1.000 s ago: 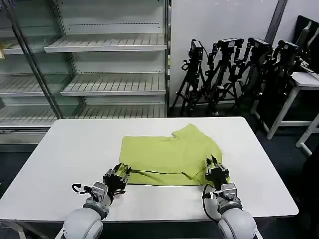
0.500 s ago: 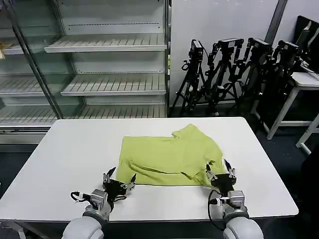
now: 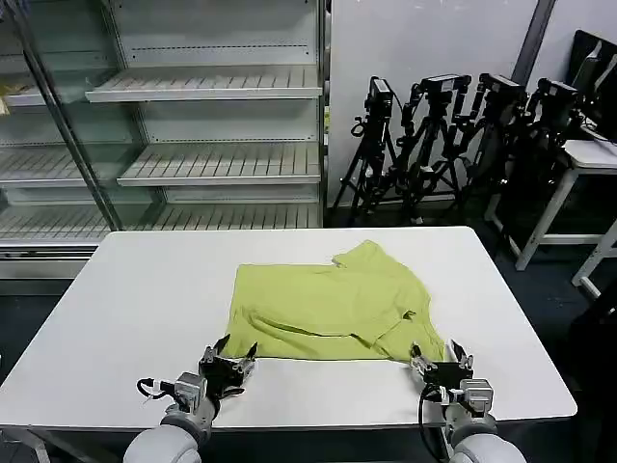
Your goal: Fold and organize the clothes.
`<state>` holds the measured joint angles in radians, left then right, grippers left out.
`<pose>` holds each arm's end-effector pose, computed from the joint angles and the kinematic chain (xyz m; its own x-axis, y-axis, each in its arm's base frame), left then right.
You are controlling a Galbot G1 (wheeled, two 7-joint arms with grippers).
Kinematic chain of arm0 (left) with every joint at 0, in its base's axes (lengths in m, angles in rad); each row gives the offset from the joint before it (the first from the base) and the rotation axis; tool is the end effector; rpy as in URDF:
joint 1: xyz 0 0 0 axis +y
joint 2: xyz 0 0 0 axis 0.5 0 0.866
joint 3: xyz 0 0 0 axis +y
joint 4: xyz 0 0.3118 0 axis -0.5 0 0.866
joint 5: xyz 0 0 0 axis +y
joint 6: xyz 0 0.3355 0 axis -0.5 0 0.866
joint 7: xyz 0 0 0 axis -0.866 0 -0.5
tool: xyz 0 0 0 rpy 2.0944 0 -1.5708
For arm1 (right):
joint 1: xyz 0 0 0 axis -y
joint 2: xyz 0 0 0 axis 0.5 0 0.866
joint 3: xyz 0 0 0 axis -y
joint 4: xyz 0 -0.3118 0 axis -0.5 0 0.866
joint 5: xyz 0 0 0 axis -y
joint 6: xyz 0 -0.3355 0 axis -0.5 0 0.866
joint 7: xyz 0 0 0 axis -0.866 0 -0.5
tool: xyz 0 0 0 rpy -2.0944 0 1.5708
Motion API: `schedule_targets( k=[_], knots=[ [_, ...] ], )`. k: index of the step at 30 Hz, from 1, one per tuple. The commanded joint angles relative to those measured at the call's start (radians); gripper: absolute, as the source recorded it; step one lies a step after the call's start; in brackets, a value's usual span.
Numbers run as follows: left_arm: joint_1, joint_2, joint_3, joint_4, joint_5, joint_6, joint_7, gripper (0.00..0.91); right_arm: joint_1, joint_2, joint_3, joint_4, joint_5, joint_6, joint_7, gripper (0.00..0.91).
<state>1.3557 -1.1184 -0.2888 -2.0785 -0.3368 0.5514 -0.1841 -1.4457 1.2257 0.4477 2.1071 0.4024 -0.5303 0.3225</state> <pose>0.2220 0.0037 -0.2424 -0.8752 0.1756 0.4508 0.2399 0.9667 0.0892 0.2109 -0.0269 -0.2402 -0.8980 0.0496 0.4372 0.0431 0.9988 -0.0247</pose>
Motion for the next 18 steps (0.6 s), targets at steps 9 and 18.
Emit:
schedule_targets(
  k=[9, 18],
  knots=[
    [0.038, -0.001, 0.002, -0.036, -0.060, 0.025, -0.003, 0.020, -0.037, 0.002, 0.031, 0.028, 0.073, -0.047, -0.049, 0.000],
    [0.159, 0.047, -0.025, -0.161, -0.056, 0.025, -0.019, 0.020, -0.153, -0.004, 0.080, 0.140, 0.000, -0.043, -0.102, 0.000]
  ],
)
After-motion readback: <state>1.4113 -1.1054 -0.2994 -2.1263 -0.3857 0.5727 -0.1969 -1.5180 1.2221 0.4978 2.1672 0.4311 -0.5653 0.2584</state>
